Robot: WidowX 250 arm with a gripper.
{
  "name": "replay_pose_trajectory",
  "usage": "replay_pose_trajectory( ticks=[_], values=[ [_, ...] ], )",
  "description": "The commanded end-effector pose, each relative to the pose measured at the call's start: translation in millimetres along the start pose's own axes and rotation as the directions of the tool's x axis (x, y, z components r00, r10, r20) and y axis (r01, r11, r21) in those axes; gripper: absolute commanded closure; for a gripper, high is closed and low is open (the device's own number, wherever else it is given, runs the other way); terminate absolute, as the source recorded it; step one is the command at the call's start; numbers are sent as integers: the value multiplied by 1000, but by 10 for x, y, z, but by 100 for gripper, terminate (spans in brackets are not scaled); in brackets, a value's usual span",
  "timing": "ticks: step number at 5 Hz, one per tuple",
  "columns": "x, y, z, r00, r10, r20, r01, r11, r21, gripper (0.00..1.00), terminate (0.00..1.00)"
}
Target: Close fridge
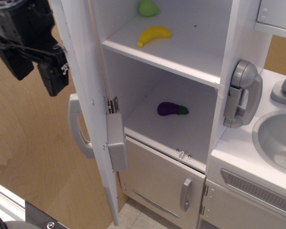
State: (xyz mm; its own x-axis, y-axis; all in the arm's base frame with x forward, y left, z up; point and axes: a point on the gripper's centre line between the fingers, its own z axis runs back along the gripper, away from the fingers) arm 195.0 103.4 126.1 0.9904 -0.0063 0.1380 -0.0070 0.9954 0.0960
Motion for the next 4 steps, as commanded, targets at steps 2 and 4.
replay_pose_trajectory(
  ticks=[2,4],
  values=[
    [276,-487,-94,999,5,34,-4,1000,-21,0,0],
    [592,-529,-149,994,67,82,-66,998,-24,0,0]
  ],
)
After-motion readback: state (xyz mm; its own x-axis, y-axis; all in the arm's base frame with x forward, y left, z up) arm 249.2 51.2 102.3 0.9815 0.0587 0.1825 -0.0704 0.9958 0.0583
